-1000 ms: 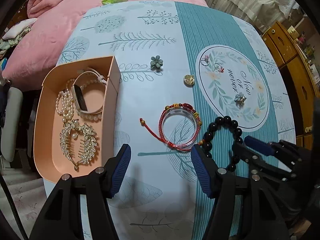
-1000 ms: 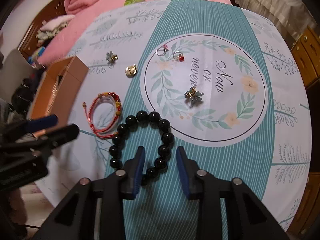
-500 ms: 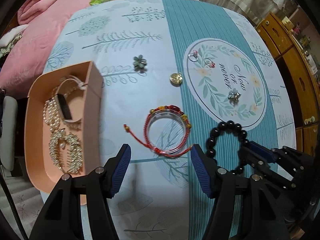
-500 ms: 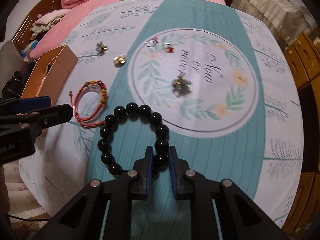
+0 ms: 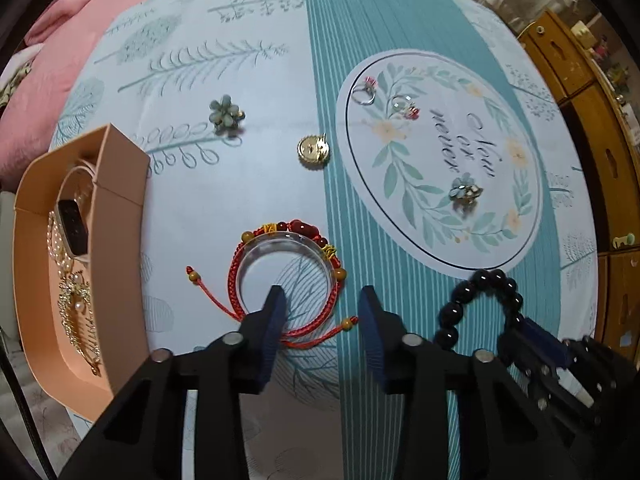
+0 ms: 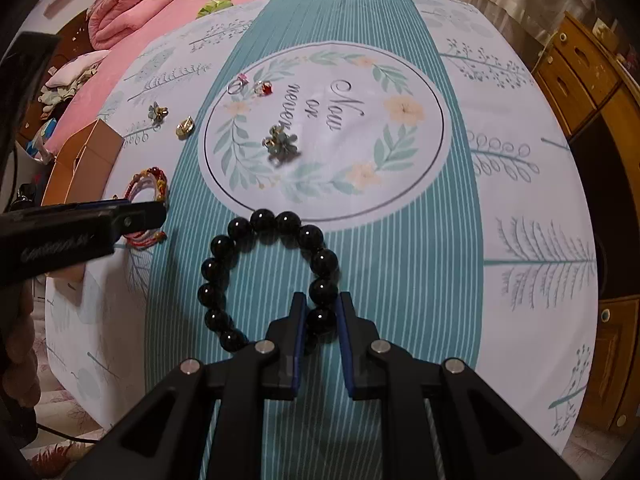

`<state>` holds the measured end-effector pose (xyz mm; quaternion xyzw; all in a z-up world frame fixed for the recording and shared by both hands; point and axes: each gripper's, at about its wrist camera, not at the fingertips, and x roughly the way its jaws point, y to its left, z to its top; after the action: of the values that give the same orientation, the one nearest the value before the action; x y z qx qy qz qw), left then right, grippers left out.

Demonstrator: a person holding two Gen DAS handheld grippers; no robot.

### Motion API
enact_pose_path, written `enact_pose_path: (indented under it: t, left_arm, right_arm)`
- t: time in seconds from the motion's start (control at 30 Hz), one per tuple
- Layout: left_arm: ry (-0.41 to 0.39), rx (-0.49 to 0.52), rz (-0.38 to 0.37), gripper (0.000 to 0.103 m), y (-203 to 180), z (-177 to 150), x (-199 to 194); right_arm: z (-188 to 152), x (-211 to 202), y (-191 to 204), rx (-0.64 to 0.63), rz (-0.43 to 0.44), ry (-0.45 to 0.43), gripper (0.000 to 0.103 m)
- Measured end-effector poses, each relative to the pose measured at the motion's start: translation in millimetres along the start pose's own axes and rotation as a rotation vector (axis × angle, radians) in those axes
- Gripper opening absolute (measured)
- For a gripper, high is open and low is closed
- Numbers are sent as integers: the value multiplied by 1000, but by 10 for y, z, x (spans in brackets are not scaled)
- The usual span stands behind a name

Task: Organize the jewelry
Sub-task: 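Grasp the black bead bracelet with the right tool while the left tool grasps the red string bracelet, then lift both bracelets and carry them toward the peach box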

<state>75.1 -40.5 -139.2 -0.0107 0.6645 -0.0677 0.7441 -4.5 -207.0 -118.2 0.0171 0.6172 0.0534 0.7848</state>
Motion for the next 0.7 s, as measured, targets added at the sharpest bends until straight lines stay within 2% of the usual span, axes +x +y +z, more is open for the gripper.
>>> enact_pose_path:
  t: [0.23, 0.27, 0.3, 0.37, 0.43, 0.57, 0.7]
  left_arm:
    - [-1, 63, 74, 27, -140, 37, 42]
    - [3, 73, 79, 21, -172, 43, 48]
    - [11, 76, 76, 17, -221, 58, 68]
    - [24, 74, 77, 16, -242, 81, 79]
    - [28, 70, 72, 10, -238, 90, 78]
    - [32, 64, 56, 4, -246, 104, 81]
    - [21, 42, 58, 4, -172, 41, 49]
  right_arm:
    - [-48, -10, -29, 1, 9, 1, 15]
    - [-46, -10, -27, 1, 9, 2, 15]
    - [-46, -9, -28, 0, 9, 1, 15]
    - [-42, -12, -27, -3, 10, 1, 15]
    - [-25, -9, -18, -6, 15, -3, 15]
    - [-41, -81, -2, -17, 15, -28, 15]
    - [-50, -191, 1, -35, 14, -51, 15]
